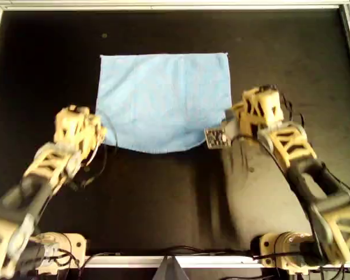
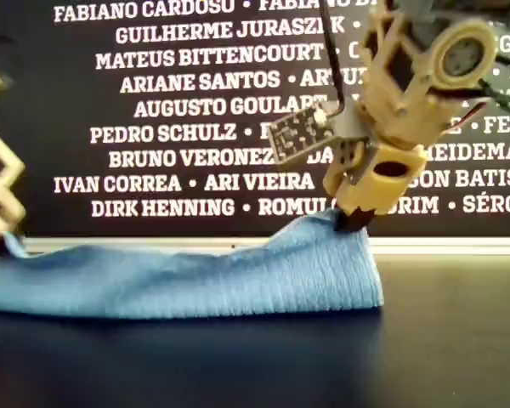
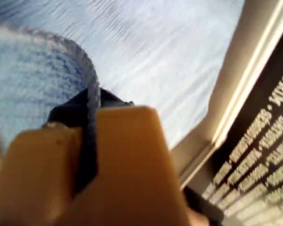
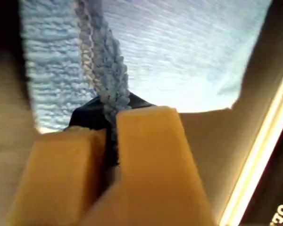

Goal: Fold a cloth

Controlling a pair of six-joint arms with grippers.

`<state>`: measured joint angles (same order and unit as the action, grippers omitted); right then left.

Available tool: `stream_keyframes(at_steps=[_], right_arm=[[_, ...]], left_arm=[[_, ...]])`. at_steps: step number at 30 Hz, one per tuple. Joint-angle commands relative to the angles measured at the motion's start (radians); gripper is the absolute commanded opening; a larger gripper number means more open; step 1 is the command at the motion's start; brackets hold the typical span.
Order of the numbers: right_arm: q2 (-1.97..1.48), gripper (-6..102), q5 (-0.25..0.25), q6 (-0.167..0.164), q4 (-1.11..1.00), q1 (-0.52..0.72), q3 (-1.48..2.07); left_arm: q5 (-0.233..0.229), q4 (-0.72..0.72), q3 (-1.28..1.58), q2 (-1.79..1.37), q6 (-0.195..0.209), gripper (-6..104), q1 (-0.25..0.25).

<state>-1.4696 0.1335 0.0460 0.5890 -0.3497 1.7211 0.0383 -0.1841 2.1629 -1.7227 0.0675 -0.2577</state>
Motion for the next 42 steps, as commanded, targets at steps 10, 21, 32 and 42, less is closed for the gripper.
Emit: stream_keyframes(at_steps=[10,21,32,42], right_arm=[[0.373,-1,0.012,-0.008,-0.035,0.029,-0.641],[0.693,-1,-0.003,-0.008,-0.035,0.054,-1.085],[0.862,-1,-0.003,-0.009,-0.035,0.109,-1.338],[0.997,0,-0.003,-0.009,-0.035,0.112,-1.522]], left_arm=[[-0.018,0.028,-0.626,0.416,-0.081,1,0.120],[-0.002,0.026,-1.015,0.713,-0.195,1,0.106],[-0.002,0.028,-1.227,0.839,-0.183,1,0.110],[0.000,0.028,-1.338,0.945,-0.181,2,0.109]])
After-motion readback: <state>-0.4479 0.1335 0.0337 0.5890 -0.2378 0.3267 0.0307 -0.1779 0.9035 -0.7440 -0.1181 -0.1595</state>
